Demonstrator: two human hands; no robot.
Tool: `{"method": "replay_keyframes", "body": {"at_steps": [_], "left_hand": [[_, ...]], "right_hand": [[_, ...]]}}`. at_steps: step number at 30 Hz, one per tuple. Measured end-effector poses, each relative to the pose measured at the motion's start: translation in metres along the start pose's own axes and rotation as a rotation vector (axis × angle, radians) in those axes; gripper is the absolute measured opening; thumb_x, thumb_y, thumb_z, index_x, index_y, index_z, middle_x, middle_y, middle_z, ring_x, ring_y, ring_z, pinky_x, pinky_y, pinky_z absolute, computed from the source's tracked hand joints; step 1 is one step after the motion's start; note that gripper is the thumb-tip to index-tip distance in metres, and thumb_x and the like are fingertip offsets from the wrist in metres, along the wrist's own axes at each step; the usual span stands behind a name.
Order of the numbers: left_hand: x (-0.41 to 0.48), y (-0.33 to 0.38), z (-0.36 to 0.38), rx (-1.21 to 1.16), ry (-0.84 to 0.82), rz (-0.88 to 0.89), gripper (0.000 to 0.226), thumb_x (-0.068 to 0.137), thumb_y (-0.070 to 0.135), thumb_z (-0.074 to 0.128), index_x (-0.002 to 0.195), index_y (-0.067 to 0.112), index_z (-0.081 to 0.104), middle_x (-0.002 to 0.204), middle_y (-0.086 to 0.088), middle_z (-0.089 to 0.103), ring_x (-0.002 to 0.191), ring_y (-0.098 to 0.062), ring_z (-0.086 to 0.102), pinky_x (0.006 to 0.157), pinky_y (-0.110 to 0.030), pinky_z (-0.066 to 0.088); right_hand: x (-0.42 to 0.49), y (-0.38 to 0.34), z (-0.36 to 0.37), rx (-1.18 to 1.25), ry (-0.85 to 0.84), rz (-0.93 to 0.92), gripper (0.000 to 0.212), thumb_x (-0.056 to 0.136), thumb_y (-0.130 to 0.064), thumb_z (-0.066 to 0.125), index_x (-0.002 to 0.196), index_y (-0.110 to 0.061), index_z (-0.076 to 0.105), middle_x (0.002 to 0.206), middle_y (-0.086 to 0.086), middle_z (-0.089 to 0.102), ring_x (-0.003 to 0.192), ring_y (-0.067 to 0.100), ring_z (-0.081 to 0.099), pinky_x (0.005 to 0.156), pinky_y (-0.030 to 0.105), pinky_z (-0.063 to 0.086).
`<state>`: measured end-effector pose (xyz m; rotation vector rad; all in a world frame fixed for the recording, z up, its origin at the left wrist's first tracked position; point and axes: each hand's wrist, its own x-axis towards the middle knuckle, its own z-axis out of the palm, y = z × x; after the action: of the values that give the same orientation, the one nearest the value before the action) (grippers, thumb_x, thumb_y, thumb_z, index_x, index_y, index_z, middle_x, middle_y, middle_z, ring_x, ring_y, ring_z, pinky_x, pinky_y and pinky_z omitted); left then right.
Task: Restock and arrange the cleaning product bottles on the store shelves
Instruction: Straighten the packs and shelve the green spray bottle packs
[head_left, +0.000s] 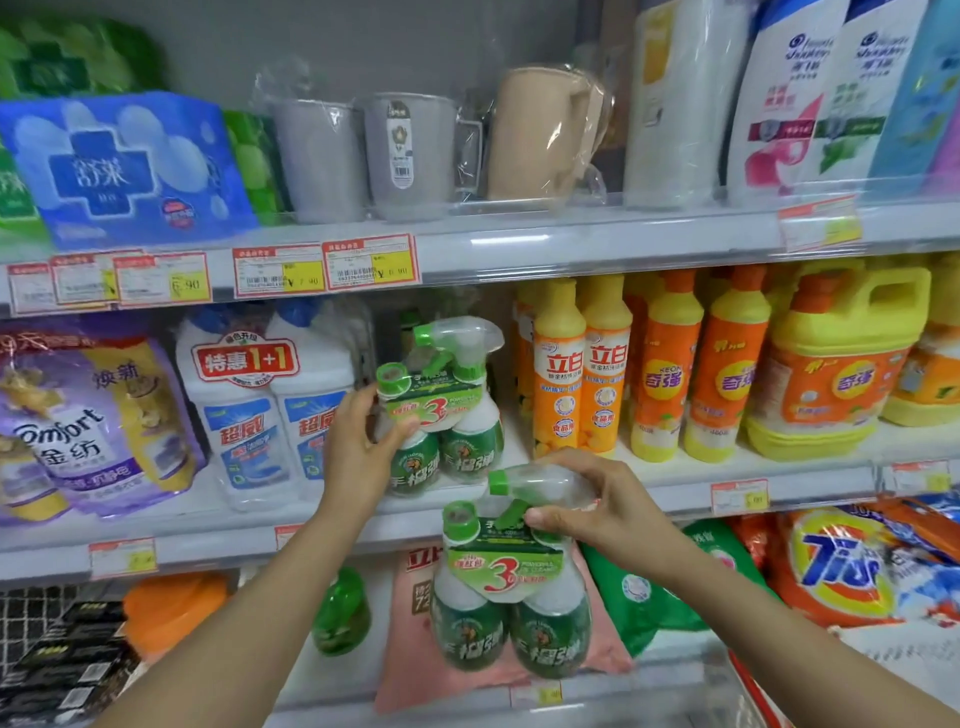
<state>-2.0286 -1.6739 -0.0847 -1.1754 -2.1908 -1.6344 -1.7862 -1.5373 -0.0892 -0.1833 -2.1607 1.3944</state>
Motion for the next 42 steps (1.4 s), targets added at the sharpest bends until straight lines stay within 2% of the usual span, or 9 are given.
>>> {"method": "replay_keyframes", "body": {"at_steps": [9, 13, 17, 19, 22, 27, 30, 36, 42], "left_hand": [[0.009, 0.009, 0.006, 0.398, -0.016, 0.003, 0.057, 0.088, 0.045, 0.067, 0.133, 0.012, 0.055, 0.121, -0.01, 0.065, 0.107, -0.03, 0.061, 0.083, -0.039, 0.049], [-0.026, 0.013, -0.013, 0.282, 0.013, 0.084, 0.059, 0.091, 0.055, 0.057, 0.137, 0.018, 0.052, 0.131, -0.001, 0.054, 0.119, -0.02, 0.053, 0.098, -0.045, 0.048], [-0.073, 0.017, -0.026, 0.058, -0.415, -0.066, 0.067, 0.061, 0.077, 0.063, 0.12, 0.048, 0.05, 0.113, 0.029, 0.056, 0.1, 0.016, 0.055, 0.082, -0.018, 0.05], [-0.087, 0.013, -0.021, 0.034, -0.485, -0.12, 0.086, 0.051, 0.073, 0.08, 0.127, 0.048, 0.048, 0.117, 0.028, 0.062, 0.105, 0.013, 0.058, 0.086, -0.02, 0.053], [-0.09, 0.016, -0.023, -0.119, -0.379, -0.163, 0.082, 0.052, 0.055, 0.089, 0.124, 0.043, 0.053, 0.113, 0.019, 0.07, 0.101, 0.006, 0.064, 0.085, -0.021, 0.056], [-0.079, 0.026, -0.035, -0.099, -0.157, -0.039, 0.08, 0.056, 0.049, 0.09, 0.126, 0.045, 0.052, 0.108, 0.036, 0.064, 0.103, 0.016, 0.058, 0.079, -0.004, 0.047], [-0.066, 0.031, -0.042, -0.091, -0.065, 0.011, 0.08, 0.058, 0.055, 0.082, 0.131, 0.036, 0.054, 0.116, 0.023, 0.067, 0.109, 0.008, 0.059, 0.084, -0.008, 0.047], [-0.042, 0.028, -0.033, 0.029, -0.029, 0.06, 0.086, 0.06, 0.065, 0.075, 0.136, 0.033, 0.049, 0.125, 0.011, 0.049, 0.115, -0.007, 0.051, 0.092, -0.024, 0.045], [-0.026, 0.017, -0.021, 0.114, 0.006, 0.03, 0.083, 0.067, 0.053, 0.081, 0.14, 0.028, 0.049, 0.13, 0.008, 0.06, 0.117, -0.013, 0.055, 0.095, -0.037, 0.05]], "right_hand": [[0.009, 0.004, 0.001, 0.014, 0.051, -0.015, 0.034, 0.077, -0.022, 0.081, 0.108, -0.013, 0.071, 0.103, -0.004, 0.072, 0.099, 0.011, 0.068, 0.083, 0.022, 0.052], [0.016, -0.007, -0.004, -0.002, 0.082, -0.074, 0.035, 0.079, -0.022, 0.08, 0.111, -0.012, 0.071, 0.106, -0.003, 0.073, 0.099, 0.011, 0.068, 0.083, 0.02, 0.052], [0.025, -0.03, -0.003, 0.02, 0.094, -0.12, 0.033, 0.078, -0.021, 0.077, 0.109, -0.012, 0.07, 0.106, -0.001, 0.073, 0.099, 0.01, 0.069, 0.082, 0.021, 0.054], [0.031, -0.043, 0.001, 0.039, 0.088, -0.141, 0.031, 0.078, -0.02, 0.076, 0.107, -0.015, 0.069, 0.105, -0.004, 0.073, 0.097, 0.008, 0.069, 0.079, 0.02, 0.055], [0.038, -0.058, 0.009, 0.083, 0.125, -0.182, 0.038, 0.073, -0.018, 0.078, 0.107, -0.016, 0.063, 0.104, -0.004, 0.07, 0.092, 0.008, 0.069, 0.075, 0.022, 0.057], [0.042, -0.067, 0.013, 0.109, 0.07, -0.192, 0.076, 0.069, -0.018, 0.082, 0.132, -0.026, 0.041, 0.121, -0.021, 0.057, 0.105, 0.006, 0.066, 0.085, 0.024, 0.055], [0.043, -0.051, 0.018, -0.051, -0.017, -0.152, 0.094, 0.068, -0.015, 0.088, 0.143, -0.022, 0.032, 0.133, -0.006, 0.056, 0.12, 0.007, 0.058, 0.096, 0.022, 0.048], [0.069, -0.035, 0.023, -0.169, 0.143, -0.214, 0.063, 0.073, -0.013, 0.087, 0.124, -0.023, 0.052, 0.116, -0.01, 0.067, 0.11, 0.007, 0.064, 0.092, 0.028, 0.053], [0.091, -0.025, 0.026, -0.205, 0.149, -0.207, 0.068, 0.076, -0.019, 0.083, 0.135, -0.012, 0.048, 0.125, 0.0, 0.065, 0.12, 0.016, 0.061, 0.098, 0.048, 0.052]]}}
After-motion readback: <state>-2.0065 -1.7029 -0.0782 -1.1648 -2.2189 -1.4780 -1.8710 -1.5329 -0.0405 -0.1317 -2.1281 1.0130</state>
